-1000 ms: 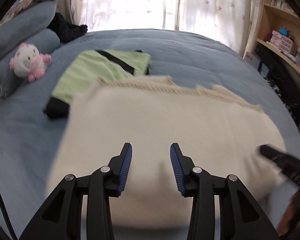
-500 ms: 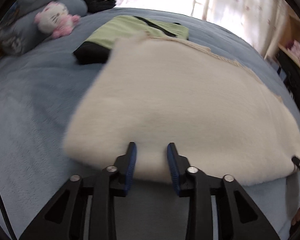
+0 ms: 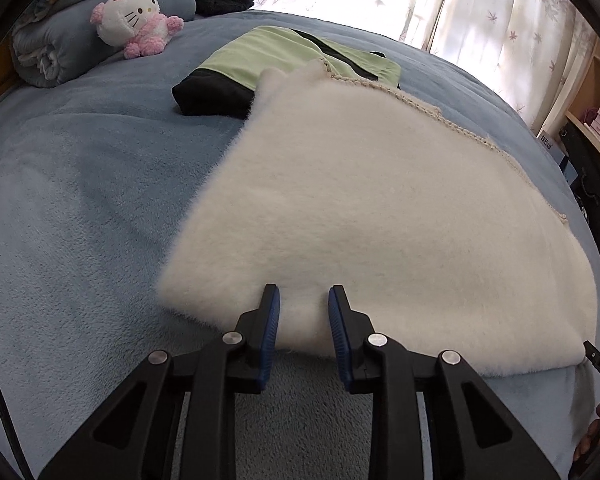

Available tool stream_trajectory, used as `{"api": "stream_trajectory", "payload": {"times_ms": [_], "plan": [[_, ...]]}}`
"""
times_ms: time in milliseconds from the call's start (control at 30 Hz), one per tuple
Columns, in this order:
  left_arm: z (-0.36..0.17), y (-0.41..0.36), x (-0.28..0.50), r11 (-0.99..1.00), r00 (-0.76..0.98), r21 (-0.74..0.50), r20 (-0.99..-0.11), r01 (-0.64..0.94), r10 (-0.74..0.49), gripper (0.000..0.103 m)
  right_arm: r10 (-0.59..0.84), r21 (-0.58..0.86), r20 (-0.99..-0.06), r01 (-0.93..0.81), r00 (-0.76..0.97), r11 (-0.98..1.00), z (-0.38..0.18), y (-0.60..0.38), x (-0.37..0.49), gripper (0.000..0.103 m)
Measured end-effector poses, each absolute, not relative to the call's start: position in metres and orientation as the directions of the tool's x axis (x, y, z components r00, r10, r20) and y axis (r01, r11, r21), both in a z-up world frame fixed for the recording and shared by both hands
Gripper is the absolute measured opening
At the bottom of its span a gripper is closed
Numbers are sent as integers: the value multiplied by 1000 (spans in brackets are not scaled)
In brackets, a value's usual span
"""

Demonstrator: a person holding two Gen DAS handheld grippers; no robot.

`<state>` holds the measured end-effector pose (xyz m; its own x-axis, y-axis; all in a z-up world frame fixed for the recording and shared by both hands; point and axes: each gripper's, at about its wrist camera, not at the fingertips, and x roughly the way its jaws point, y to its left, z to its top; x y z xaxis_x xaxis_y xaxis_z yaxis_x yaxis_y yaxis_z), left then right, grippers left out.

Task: Fold large clothes
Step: 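Withdraw both open grippers from the folded cardigan rectangle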

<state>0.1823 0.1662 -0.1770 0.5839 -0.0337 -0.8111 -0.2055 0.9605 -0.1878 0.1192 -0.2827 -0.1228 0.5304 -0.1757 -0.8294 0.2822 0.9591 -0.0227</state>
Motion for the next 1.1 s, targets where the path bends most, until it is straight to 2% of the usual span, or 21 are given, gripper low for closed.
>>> {"api": "stream_trajectory", "payload": {"times_ms": [233, 333, 533, 667, 900, 1100], "plan": [[-167, 163, 177, 958, 558, -180, -830, -225, -26, 27, -206, -48, -844, 312, 495, 949, -116, -275, 122, 27], [-162, 161, 167, 954, 524, -191, -851, -231, -44, 38, -126, 44, -849, 307, 513, 951, -107, -268, 110, 27], [-145, 155, 135, 959, 498, -200, -864, -203, -74, 39, -22, 129, -849, 246, 528, 961, -93, -235, 75, 27], [-136, 157, 111, 950, 484, -252, -864, -182, -136, 47, 10, 140, -838, 198, 545, 970, -81, -215, 52, 27], [-137, 165, 88, 913, 468, -377, -843, -158, -266, 52, 84, 195, -817, 136, 571, 971, -66, -190, 36, 32], [-151, 176, 94, 828, 498, -535, -771, -167, -397, 60, 121, 212, -801, 88, 586, 973, -70, -165, 49, 33]]}}
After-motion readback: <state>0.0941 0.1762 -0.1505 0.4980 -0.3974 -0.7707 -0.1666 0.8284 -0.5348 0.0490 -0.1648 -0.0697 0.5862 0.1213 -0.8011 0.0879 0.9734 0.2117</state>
